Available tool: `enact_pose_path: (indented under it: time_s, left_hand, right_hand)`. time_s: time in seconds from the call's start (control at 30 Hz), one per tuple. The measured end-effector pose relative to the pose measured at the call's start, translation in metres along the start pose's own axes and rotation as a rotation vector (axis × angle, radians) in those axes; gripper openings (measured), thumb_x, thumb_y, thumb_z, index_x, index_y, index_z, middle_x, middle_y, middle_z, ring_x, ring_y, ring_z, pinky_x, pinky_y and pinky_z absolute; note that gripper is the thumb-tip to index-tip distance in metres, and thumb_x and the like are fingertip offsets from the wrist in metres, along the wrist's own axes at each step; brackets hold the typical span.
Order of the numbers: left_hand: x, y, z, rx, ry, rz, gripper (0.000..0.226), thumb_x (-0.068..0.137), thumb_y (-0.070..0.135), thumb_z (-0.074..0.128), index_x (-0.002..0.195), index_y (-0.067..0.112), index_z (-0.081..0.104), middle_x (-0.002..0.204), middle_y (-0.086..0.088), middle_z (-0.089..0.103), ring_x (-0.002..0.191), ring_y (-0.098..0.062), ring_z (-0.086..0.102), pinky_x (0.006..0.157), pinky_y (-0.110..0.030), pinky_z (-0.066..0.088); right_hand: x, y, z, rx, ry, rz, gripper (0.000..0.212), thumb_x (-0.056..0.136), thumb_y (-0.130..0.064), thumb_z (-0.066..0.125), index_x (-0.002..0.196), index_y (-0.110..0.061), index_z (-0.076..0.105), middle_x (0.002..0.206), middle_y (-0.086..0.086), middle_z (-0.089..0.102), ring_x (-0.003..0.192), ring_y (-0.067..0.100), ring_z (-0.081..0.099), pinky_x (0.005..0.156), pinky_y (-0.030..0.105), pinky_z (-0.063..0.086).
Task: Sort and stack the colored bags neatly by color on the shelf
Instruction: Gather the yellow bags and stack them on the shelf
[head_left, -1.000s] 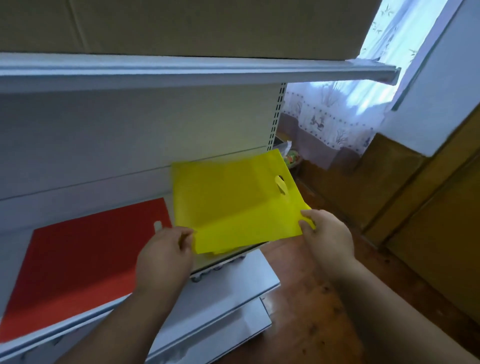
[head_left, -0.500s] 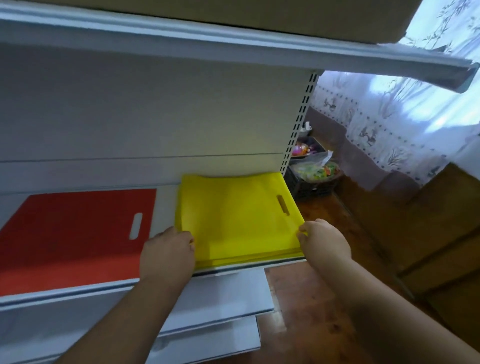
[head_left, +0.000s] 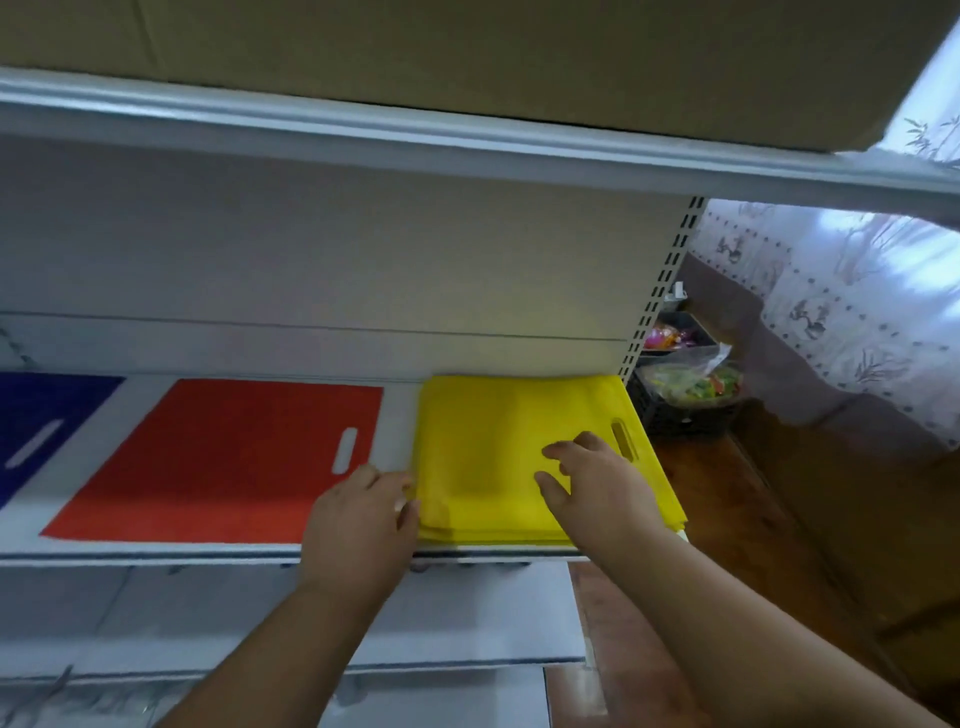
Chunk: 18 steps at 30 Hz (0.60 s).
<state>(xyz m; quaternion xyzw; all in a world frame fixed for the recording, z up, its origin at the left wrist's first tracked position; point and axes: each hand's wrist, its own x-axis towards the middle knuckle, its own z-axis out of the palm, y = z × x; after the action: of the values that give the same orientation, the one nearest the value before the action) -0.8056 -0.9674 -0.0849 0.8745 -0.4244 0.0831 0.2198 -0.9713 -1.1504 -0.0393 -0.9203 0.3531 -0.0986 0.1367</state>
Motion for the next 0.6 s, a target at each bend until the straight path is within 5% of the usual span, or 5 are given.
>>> enact_pose_path:
  time_s: [0.23,0.37,0.6]
  left_hand:
    - [-0.076,-0.102,-0.078,-0.079,0.054,-0.242,0.029,0.086,0.034,0.066,0.114,0.03,0.067,0.085,0.01,0.064,0.072,-0.019,0.063,0.059,-0.032,0.051]
    - [-0.136,-0.199,-0.141,-0.047,0.073,-0.35,0.038,0.091,0.042,0.06,0.128,0.041,0.054,0.079,0.013,0.061,0.069,-0.011,0.059,0.059,-0.03,0.049]
    - [-0.234,-0.343,-0.23,0.098,0.212,-0.513,0.035,0.09,0.05,0.041,0.102,0.034,0.07,0.089,0.014,0.06,0.072,-0.009,0.062,0.057,-0.025,0.047]
  right_hand:
    - [-0.001,-0.161,0.032,0.124,0.047,-0.294,0.038,0.098,-0.034,0.05,0.135,-0.026,0.054,0.119,0.0,0.058,0.105,0.021,0.059,0.085,0.031,0.044]
    - [-0.026,-0.287,0.071,0.267,0.013,-0.461,0.043,0.099,-0.039,0.048,0.14,-0.027,0.049,0.103,-0.009,0.06,0.091,0.011,0.056,0.077,0.028,0.041]
    - [-0.06,-0.491,0.127,0.351,-0.083,-0.716,0.044,0.097,-0.036,0.054,0.139,-0.026,0.049,0.107,-0.009,0.058,0.098,0.011,0.054,0.076,0.022,0.033]
